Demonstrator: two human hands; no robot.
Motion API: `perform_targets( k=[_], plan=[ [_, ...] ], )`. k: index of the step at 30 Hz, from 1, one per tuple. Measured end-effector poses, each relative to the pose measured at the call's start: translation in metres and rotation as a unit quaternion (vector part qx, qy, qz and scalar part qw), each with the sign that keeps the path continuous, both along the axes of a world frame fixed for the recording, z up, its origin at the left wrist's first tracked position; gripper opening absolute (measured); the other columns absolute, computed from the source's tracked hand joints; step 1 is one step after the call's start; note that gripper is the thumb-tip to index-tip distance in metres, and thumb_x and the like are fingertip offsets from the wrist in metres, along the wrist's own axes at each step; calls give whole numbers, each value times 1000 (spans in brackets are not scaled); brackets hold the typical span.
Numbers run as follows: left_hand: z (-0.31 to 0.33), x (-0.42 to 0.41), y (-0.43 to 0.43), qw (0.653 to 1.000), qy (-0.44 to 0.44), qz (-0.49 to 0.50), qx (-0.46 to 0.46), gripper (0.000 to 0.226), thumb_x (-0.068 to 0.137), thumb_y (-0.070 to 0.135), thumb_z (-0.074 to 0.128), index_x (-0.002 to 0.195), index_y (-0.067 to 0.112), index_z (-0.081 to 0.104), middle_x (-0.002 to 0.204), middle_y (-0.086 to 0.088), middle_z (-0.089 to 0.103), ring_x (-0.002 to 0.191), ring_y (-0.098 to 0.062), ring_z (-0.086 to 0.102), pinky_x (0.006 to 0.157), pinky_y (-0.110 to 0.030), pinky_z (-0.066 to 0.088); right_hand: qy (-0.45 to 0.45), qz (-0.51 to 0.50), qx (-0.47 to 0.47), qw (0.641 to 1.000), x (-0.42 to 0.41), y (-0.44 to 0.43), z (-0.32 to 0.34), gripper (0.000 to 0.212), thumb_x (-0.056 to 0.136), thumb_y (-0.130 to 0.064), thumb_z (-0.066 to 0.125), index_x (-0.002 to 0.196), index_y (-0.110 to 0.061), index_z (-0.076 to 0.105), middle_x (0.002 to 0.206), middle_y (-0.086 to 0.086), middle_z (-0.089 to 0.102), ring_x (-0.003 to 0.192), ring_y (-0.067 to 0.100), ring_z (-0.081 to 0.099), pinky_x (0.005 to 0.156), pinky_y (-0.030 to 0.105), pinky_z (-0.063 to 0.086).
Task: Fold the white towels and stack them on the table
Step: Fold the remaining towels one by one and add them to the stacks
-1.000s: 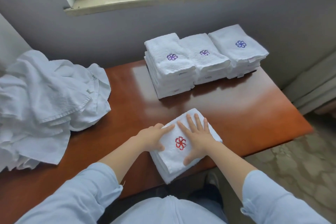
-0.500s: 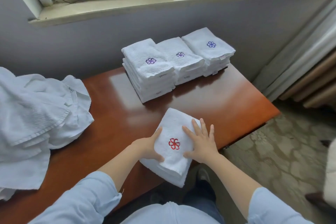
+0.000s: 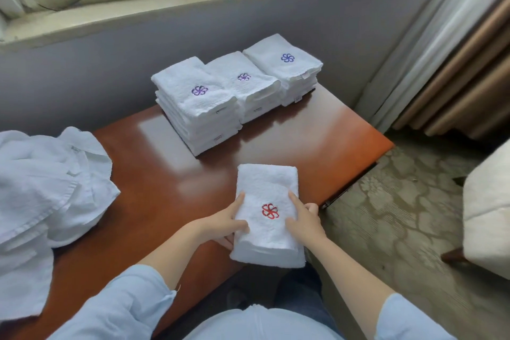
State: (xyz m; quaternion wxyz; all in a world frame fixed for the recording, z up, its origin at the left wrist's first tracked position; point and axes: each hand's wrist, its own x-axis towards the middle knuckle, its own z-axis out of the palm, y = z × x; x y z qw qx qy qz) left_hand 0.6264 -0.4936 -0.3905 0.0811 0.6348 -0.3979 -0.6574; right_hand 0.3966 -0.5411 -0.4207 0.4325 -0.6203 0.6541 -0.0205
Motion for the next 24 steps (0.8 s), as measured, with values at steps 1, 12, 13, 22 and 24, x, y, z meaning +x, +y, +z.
perform_targets(
  k=[1, 12, 13, 22, 24],
  plan=[
    [0, 1, -1, 1000, 7, 3, 5, 95, 91, 24, 59, 150, 55, -9, 136, -1, 47, 97, -20, 71, 87, -39, 59, -25, -18, 17, 999, -1, 1, -1, 71, 93, -21, 48, 154, -45, 19, 119, -5, 25, 97, 11, 46, 84, 22, 41],
    [-9, 4, -4, 998, 30, -16, -54, 116, 77, 15, 80, 150, 55, -1, 127, 12, 43, 103, -13, 67, 79, -28, 59, -160, -35, 108, 981, -14, -9, 32, 95, 79, 1, 56, 156, -37, 16, 155, -3, 25, 130, 21, 40, 108, 39, 43],
    [-7, 5, -7, 997, 36, -15, -62, 118, 75, 15, 81, 150, 55, -1, 129, 12, 43, 102, -12, 68, 79, -28, 59, -167, -33, 103, 980, -14, -12, 35, 94, 79, 3, 55, 156, -37, 18, 154, -3, 26, 131, 21, 40, 108, 41, 43],
    [35, 2, -54, 982, 52, 5, -180, 119, 68, 18, 86, 146, 60, 5, 141, 12, 47, 113, -18, 64, 98, -36, 53, -241, -51, 6, 969, -19, -59, 77, 89, 76, 11, 49, 150, -36, 33, 150, -3, 35, 132, 20, 45, 104, 41, 48],
    [49, 1, -71, 975, 68, 16, -211, 116, 70, 13, 85, 142, 61, 8, 138, 8, 51, 116, -21, 63, 100, -39, 52, -256, -46, -15, 966, -20, -79, 89, 88, 76, 11, 50, 149, -36, 34, 147, -4, 39, 128, 18, 48, 101, 38, 51]
  ],
)
